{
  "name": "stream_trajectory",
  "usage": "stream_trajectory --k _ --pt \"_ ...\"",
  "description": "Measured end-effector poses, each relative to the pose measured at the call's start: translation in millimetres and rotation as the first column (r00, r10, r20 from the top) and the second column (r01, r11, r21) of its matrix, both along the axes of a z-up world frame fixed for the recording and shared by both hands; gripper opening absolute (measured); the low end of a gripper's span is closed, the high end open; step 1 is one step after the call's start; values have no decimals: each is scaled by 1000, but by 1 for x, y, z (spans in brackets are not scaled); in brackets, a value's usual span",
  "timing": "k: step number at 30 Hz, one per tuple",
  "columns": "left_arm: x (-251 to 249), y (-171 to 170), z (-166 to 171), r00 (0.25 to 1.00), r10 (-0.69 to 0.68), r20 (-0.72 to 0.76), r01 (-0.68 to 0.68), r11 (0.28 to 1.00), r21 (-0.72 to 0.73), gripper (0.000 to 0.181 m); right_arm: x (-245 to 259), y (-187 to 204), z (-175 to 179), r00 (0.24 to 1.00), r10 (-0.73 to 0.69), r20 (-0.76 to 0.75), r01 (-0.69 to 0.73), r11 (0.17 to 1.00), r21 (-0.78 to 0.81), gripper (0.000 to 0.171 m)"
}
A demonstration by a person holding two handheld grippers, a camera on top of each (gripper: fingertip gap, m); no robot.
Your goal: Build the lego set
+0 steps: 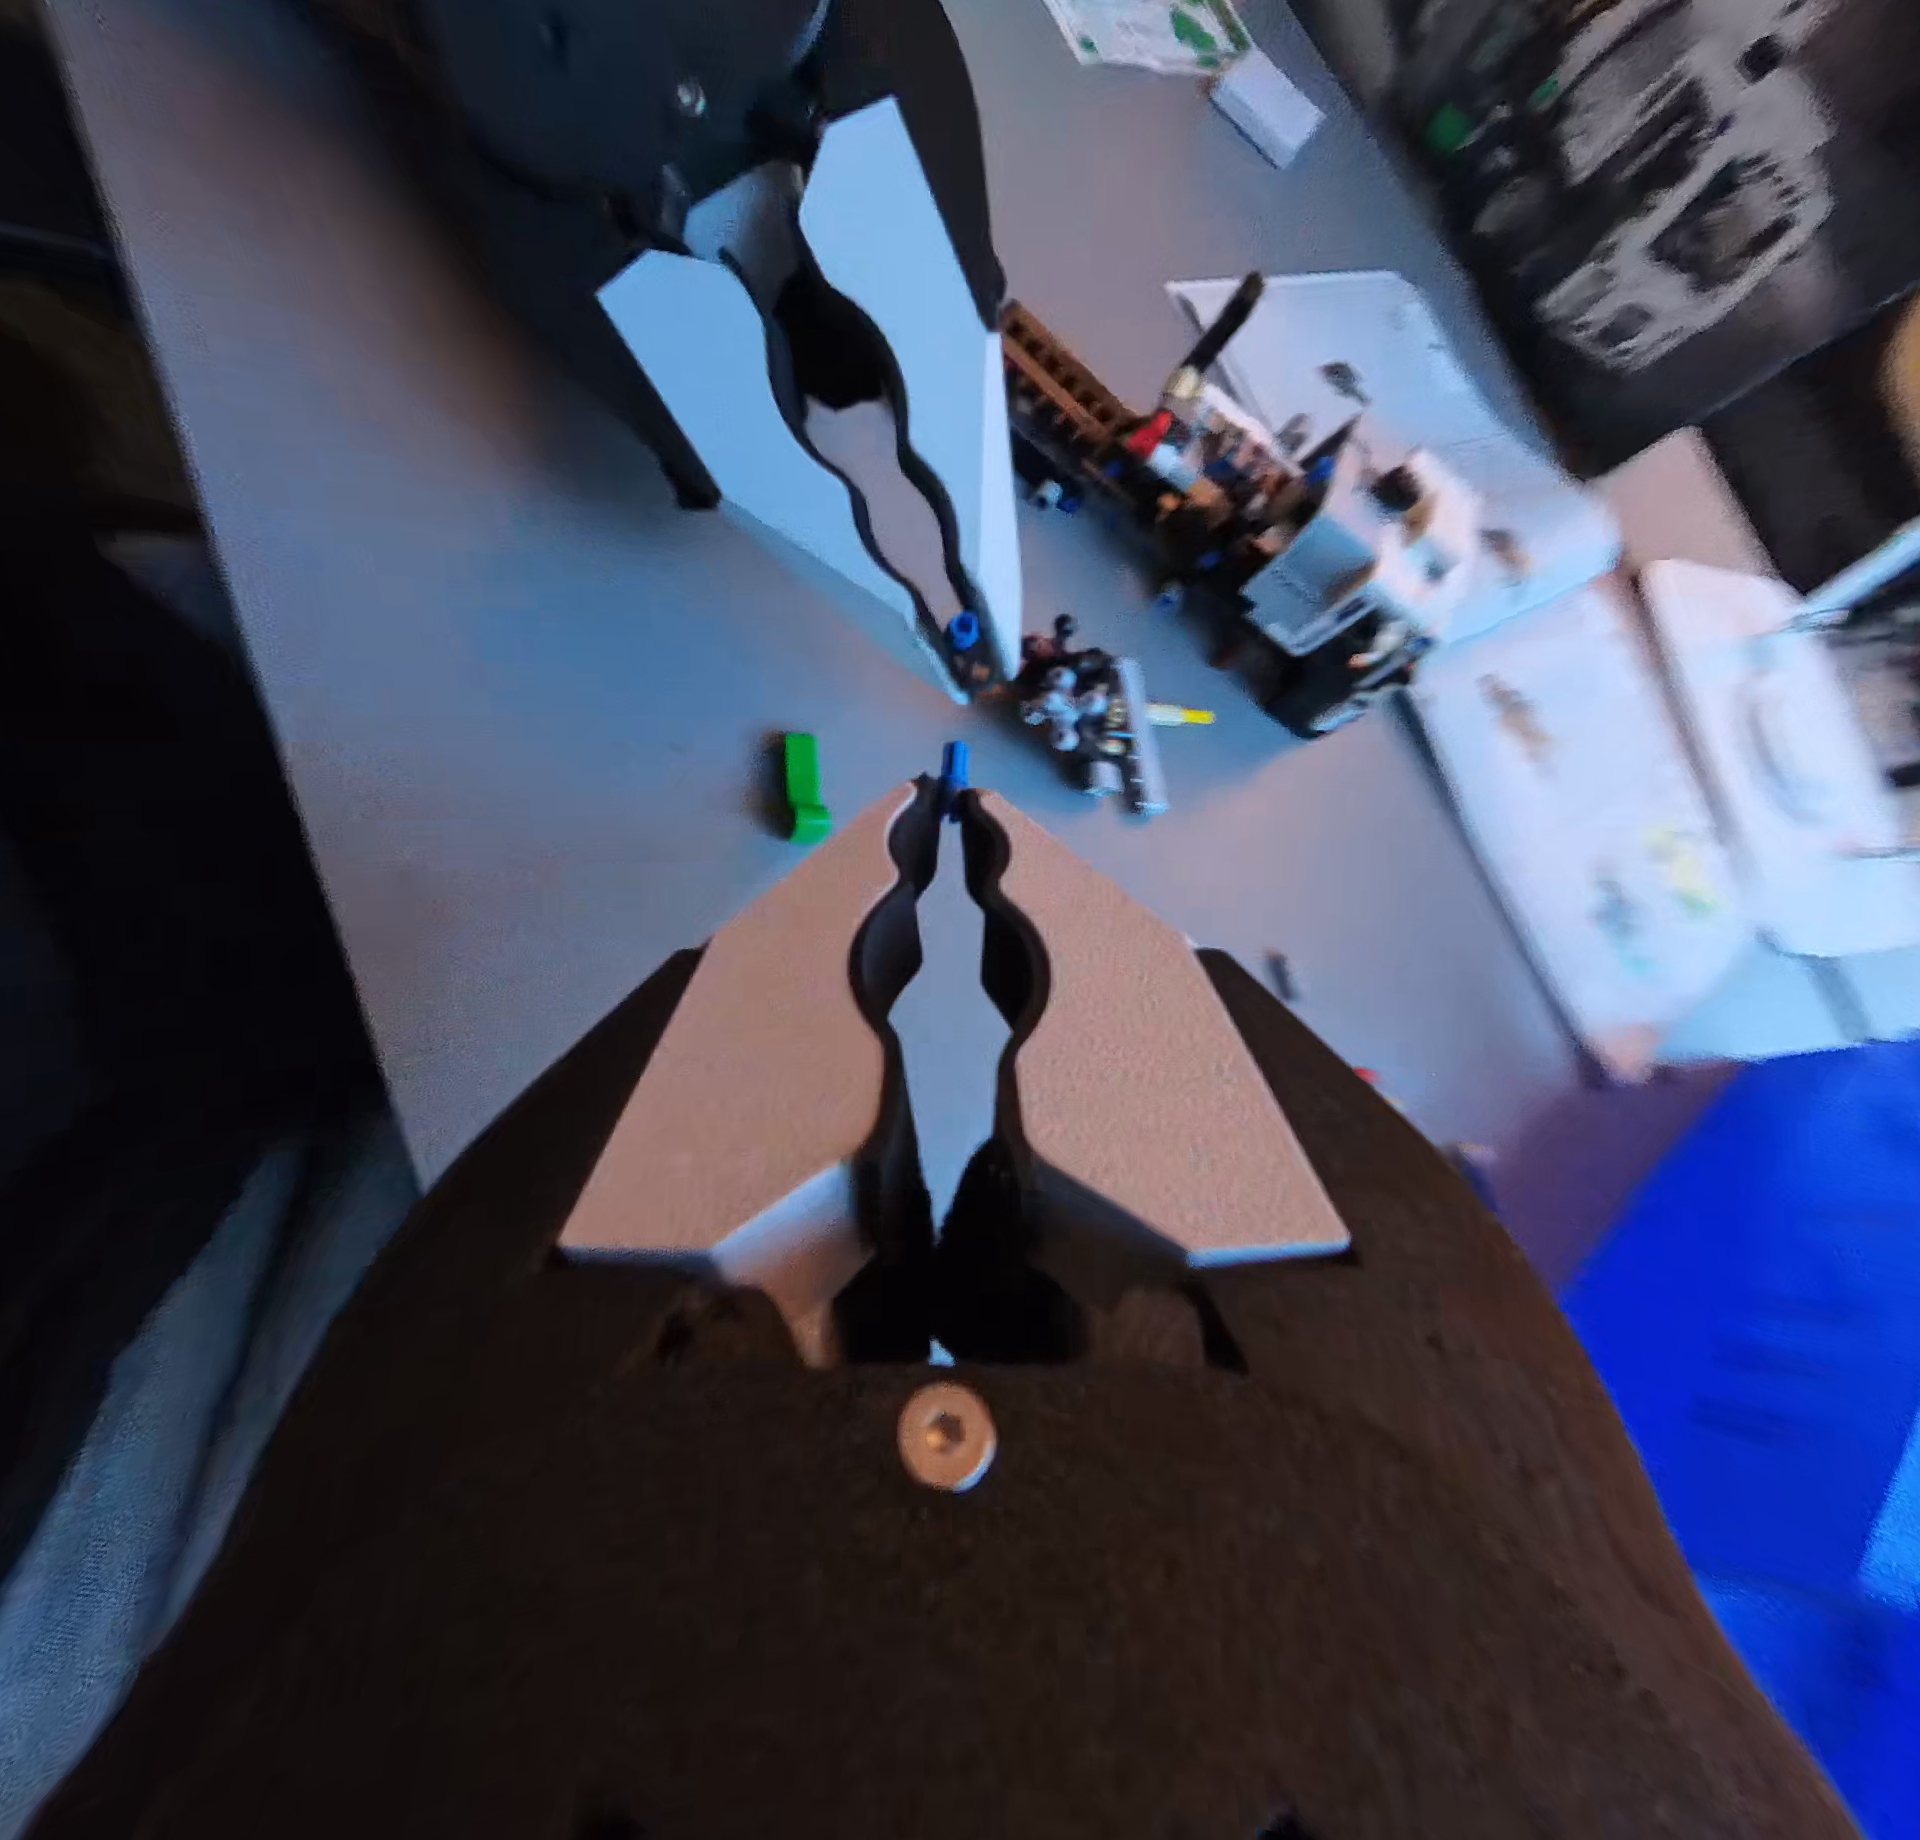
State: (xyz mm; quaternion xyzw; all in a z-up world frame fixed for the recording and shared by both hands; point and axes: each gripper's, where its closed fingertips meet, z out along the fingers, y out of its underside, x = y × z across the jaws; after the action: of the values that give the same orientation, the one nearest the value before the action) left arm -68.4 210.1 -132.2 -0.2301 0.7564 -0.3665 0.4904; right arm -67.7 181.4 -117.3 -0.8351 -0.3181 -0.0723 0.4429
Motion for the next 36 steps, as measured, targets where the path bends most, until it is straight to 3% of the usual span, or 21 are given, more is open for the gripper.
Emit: stream_trajectory --k 3,5,13,22,36 --pt "1 0 -4 1000 17 8 -17 999 50 3 2 2 5 956 -49 288 53 999 -6 3" --pt "2 1 -4 998 43 41 -48 992 115 4 -5 4 0 945 -61 323 73 997 -25 3" --pt "2 -1 -1 976 69 205 -145 913 382 3 -10 10 -17 962 -260 83 265 962 -57 3" --pt "2 -2 1 953 57 298 -217 814 539 3 -8 12 -15 889 -382 -252 374 924 -79 3" --pt "2 -1 0 946 52 319 -242 768 593 3 -9 14 -12 866 -367 -339 354 930 -102 3"
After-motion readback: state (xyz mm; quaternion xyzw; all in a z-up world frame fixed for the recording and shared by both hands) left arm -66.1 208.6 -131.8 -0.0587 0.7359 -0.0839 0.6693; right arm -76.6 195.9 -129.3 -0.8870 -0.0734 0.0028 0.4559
